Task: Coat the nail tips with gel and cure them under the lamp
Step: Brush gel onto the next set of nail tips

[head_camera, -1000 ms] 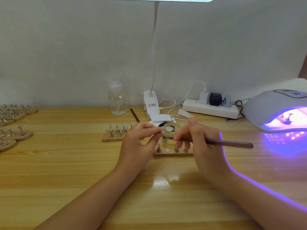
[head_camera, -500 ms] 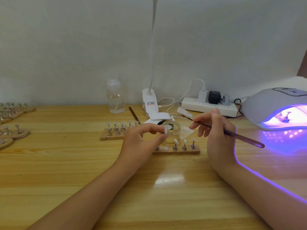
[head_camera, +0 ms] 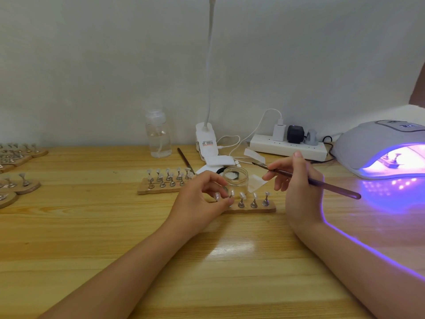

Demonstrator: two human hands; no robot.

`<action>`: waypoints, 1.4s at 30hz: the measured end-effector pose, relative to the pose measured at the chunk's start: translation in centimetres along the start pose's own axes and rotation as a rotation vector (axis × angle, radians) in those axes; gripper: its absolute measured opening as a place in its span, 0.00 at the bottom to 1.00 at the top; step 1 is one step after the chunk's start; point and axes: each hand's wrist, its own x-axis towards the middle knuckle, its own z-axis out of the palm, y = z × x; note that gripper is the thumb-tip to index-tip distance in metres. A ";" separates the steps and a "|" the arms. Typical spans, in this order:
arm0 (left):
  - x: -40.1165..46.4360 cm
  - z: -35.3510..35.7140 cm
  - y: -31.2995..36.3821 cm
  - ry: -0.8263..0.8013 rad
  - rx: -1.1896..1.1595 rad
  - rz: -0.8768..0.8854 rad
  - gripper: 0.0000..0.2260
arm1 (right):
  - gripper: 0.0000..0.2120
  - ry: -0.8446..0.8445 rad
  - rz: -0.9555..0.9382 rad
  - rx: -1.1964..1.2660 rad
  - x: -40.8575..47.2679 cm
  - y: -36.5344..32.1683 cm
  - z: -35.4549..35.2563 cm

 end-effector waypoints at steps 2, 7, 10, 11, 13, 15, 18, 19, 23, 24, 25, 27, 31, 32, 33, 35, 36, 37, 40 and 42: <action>0.0 0.1 -0.2 -0.009 0.043 -0.003 0.13 | 0.22 0.001 0.004 0.006 0.0 0.0 0.0; 0.0 0.2 -0.3 -0.022 0.124 0.000 0.13 | 0.22 -0.001 0.000 0.009 0.0 0.1 0.0; -0.1 0.2 -0.3 -0.007 0.142 0.007 0.13 | 0.22 0.000 -0.006 0.001 0.0 0.1 -0.1; -0.2 0.2 -0.3 -0.002 0.148 0.008 0.13 | 0.22 0.001 -0.006 -0.005 -0.1 0.1 -0.2; -0.2 0.2 -0.3 0.002 0.166 0.013 0.13 | 0.23 0.001 -0.004 -0.010 -0.1 0.1 -0.2; -0.2 0.3 -0.3 0.002 0.180 0.018 0.13 | 0.23 -0.004 -0.007 -0.013 -0.1 0.1 -0.2; -0.1 0.2 -0.4 -0.001 0.174 0.017 0.14 | 0.23 -0.014 -0.005 -0.015 -0.1 0.1 -0.2; -0.1 0.2 -0.5 -0.004 0.169 0.014 0.14 | 0.23 -0.018 -0.005 -0.015 -0.2 0.1 -0.2; -0.2 0.0 -0.6 -0.035 0.167 -0.021 0.16 | 0.23 -0.033 -0.009 -0.025 -0.2 0.1 -0.3; -0.2 0.0 -0.6 -0.046 0.171 -0.030 0.16 | 0.23 -0.037 -0.009 -0.027 -0.2 0.1 -0.3; -0.1 0.0 -0.6 -0.055 0.171 -0.037 0.16 | 0.23 -0.041 -0.008 -0.029 -0.2 0.1 -0.3; 0.0 -0.2 -0.6 -0.071 0.160 -0.047 0.16 | 0.23 -0.050 -0.006 -0.031 -0.3 0.0 -0.3; 0.2 -0.8 -0.5 -0.140 0.132 -0.040 0.12 | 0.22 -0.078 -0.015 -0.041 -0.4 -0.1 -0.3; 0.2 -1.0 -0.4 -0.165 0.142 -0.036 0.11 | 0.22 -0.085 -0.019 -0.044 -0.5 -0.1 -0.4; 0.3 -1.3 -0.4 -0.188 0.158 -0.033 0.11 | 0.22 -0.091 -0.023 -0.045 -0.5 -0.1 -0.3; 0.5 -1.9 -0.4 -0.226 0.178 -0.046 0.11 | 0.21 -0.104 -0.029 -0.044 -0.6 -0.2 -0.2; 0.6 -2.2 -0.4 -0.246 0.175 -0.059 0.12 | 0.21 -0.109 -0.028 -0.039 -0.6 -0.3 -0.2; 0.7 -2.4 -0.4 -0.267 0.171 -0.069 0.12 | 0.21 -0.113 -0.024 -0.033 -0.6 -0.3 -0.1; 0.6 -2.7 -0.3 -0.298 0.214 -0.061 0.12 | 0.21 -0.126 -0.015 -0.023 -0.7 -0.4 -0.1; 0.4 -2.3 -0.1 -0.257 0.254 -0.040 0.10 | 0.21 -0.128 -0.013 -0.021 -0.7 -0.4 0.0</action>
